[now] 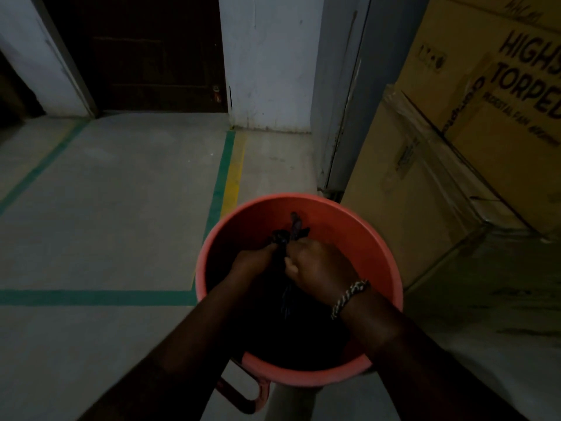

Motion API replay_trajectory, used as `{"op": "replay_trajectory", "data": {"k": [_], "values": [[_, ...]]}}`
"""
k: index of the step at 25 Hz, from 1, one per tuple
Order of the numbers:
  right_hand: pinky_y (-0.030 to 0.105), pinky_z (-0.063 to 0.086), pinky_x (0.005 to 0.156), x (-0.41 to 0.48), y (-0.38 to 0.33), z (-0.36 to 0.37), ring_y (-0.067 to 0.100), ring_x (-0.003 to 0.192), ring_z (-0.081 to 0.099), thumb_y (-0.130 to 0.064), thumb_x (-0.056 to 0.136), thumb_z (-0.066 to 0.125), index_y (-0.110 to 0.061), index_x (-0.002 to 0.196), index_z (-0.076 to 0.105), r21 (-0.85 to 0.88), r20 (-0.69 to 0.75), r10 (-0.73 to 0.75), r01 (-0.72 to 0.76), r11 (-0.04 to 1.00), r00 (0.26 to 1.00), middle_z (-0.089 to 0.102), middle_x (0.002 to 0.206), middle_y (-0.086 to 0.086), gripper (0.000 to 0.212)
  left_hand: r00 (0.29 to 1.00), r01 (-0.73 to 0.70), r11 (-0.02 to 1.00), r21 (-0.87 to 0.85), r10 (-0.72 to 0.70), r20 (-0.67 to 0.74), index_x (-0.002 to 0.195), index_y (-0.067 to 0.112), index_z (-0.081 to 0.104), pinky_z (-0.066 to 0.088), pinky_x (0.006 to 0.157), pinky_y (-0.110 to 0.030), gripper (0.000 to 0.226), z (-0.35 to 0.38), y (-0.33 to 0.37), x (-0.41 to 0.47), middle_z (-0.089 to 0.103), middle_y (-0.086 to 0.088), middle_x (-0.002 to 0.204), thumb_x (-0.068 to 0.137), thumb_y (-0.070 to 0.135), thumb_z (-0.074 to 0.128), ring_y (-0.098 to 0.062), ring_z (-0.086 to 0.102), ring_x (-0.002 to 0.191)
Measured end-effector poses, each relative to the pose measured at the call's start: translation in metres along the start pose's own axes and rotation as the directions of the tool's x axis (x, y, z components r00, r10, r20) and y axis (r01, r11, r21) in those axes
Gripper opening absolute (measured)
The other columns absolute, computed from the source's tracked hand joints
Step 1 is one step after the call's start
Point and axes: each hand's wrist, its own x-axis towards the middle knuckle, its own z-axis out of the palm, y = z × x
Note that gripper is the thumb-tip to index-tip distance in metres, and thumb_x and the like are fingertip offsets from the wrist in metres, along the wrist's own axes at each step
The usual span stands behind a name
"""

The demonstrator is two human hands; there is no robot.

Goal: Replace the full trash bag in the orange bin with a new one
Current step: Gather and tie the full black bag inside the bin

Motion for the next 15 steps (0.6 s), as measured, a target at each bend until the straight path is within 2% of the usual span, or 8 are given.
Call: {"op": "replay_trajectory", "data": {"k": [3,4,6,8,10,12,13,15], "values": [[0.03,0.038,0.048,-0.008,0.01,0.008,0.029,0.057,0.059,-0.02,0.081,0.069,-0.015,0.074,0.06,-0.004,-0.102,-0.112,0.113,0.994,0.988,0.061,0.072,0.006,0.013,0.998,0.018,0.99,-0.143,-0.01,0.062,0.115,-0.002,0.069,0.048,0.05,-0.013,0.029,0.0,-0.002,0.001,0.068,-0.012,0.094,0.094,0.018,0.066,-0.016,0.063,0.072],[0.031,0.039,0.048,-0.008,0.013,0.009,0.028,0.058,0.059,-0.021,0.083,0.068,-0.016,0.075,0.06,0.002,-0.098,-0.13,0.131,0.991,0.987,0.061,0.073,0.006,0.013,0.999,-0.001,0.989,-0.151,0.007,0.041,0.107,0.0,0.072,0.05,0.055,-0.015,0.023,0.0,-0.003,0.003,0.069,-0.01,0.087,0.091,0.016,0.069,-0.017,0.064,0.071],[0.033,0.042,0.052,-0.007,0.016,0.009,0.029,0.064,0.06,-0.023,0.087,0.064,-0.014,0.078,0.06,0.044,-0.073,-0.093,0.097,0.994,0.993,0.062,0.078,0.006,0.013,0.99,-0.127,0.987,-0.099,0.12,-0.074,0.09,0.01,0.073,0.056,0.071,-0.028,0.009,0.001,-0.005,0.005,0.071,-0.008,0.08,0.081,0.007,0.072,-0.022,0.067,0.075],[0.034,0.044,0.06,-0.002,0.018,0.008,0.03,0.074,0.062,-0.022,0.087,0.064,-0.013,0.081,0.063,0.129,-0.051,0.03,-0.023,0.991,0.998,0.064,0.083,0.007,0.011,0.928,-0.353,0.936,-0.014,0.348,-0.133,0.08,0.017,0.073,0.059,0.08,-0.034,0.019,0.004,-0.007,0.001,0.075,0.0,0.079,0.074,-0.001,0.068,-0.019,0.071,0.076],[0.034,0.044,0.065,0.003,0.02,0.007,0.028,0.079,0.063,-0.021,0.085,0.065,-0.014,0.078,0.064,0.202,-0.048,0.151,-0.139,0.97,0.987,0.066,0.084,0.007,0.01,0.81,-0.574,0.807,0.135,0.584,-0.048,0.085,0.021,0.08,0.056,0.085,-0.021,0.03,0.007,-0.009,-0.008,0.076,0.01,0.086,0.073,0.001,0.062,-0.006,0.071,0.082],[0.033,0.042,0.063,0.007,0.023,0.007,0.024,0.077,0.064,-0.021,0.083,0.066,-0.015,0.073,0.064,0.229,-0.059,0.237,-0.218,0.949,0.97,0.068,0.08,0.005,0.012,0.733,-0.661,0.69,0.295,0.678,0.058,0.095,0.026,0.081,0.051,0.086,-0.013,0.036,0.007,-0.009,-0.012,0.077,0.012,0.094,0.073,0.013,0.056,0.001,0.068,0.089],[0.032,0.043,0.062,0.007,0.022,0.006,0.022,0.075,0.064,-0.021,0.082,0.067,-0.015,0.073,0.066,0.245,-0.062,0.265,-0.243,0.939,0.962,0.068,0.077,0.004,0.012,0.743,-0.65,0.68,0.34,0.662,0.097,0.099,0.029,0.08,0.052,0.087,-0.017,0.039,0.008,-0.009,-0.01,0.077,0.011,0.097,0.073,0.022,0.052,0.0,0.069,0.091],[0.033,0.048,0.061,0.006,0.023,0.007,0.019,0.069,0.063,-0.022,0.081,0.067,-0.015,0.072,0.067,0.29,-0.054,0.301,-0.273,0.917,0.952,0.069,0.072,0.001,0.011,0.834,-0.531,0.734,0.423,0.541,0.107,0.105,0.037,0.074,0.054,0.093,-0.031,0.045,0.01,-0.01,-0.005,0.074,0.006,0.108,0.071,0.04,0.044,-0.012,0.069,0.1]]}}
